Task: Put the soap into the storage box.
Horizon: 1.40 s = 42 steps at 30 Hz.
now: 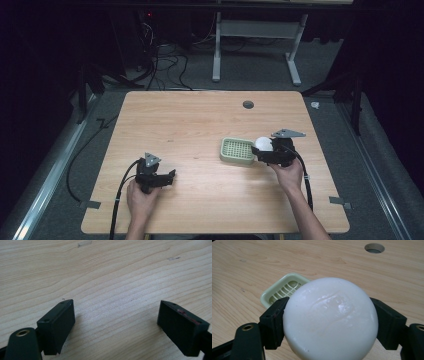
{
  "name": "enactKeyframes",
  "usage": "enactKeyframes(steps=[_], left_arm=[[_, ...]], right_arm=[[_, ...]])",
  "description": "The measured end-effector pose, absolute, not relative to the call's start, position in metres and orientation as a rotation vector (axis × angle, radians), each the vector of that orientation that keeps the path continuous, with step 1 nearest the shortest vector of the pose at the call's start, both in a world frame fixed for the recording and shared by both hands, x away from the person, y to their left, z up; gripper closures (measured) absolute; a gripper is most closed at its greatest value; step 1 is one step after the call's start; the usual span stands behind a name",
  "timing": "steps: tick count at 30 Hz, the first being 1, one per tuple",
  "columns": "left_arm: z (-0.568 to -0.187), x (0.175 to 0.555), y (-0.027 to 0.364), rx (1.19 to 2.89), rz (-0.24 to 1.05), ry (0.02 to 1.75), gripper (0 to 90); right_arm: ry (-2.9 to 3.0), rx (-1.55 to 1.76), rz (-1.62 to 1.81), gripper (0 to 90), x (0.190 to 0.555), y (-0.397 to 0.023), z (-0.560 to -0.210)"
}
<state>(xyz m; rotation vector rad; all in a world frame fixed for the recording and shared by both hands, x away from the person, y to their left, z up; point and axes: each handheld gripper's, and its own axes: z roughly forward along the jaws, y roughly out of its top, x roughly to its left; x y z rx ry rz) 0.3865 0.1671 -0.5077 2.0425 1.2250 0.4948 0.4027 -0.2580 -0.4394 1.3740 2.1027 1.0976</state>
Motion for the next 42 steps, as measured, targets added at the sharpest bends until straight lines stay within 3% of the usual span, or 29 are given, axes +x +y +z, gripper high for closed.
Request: enactKeyframes(steps=[42], left_arm=[[-0.508,0.387,0.167,2.040,0.496,1.225,15.1]], right_arm=[[2.256,1.295,1.059,24.4,0.440,-0.203,-0.454]])
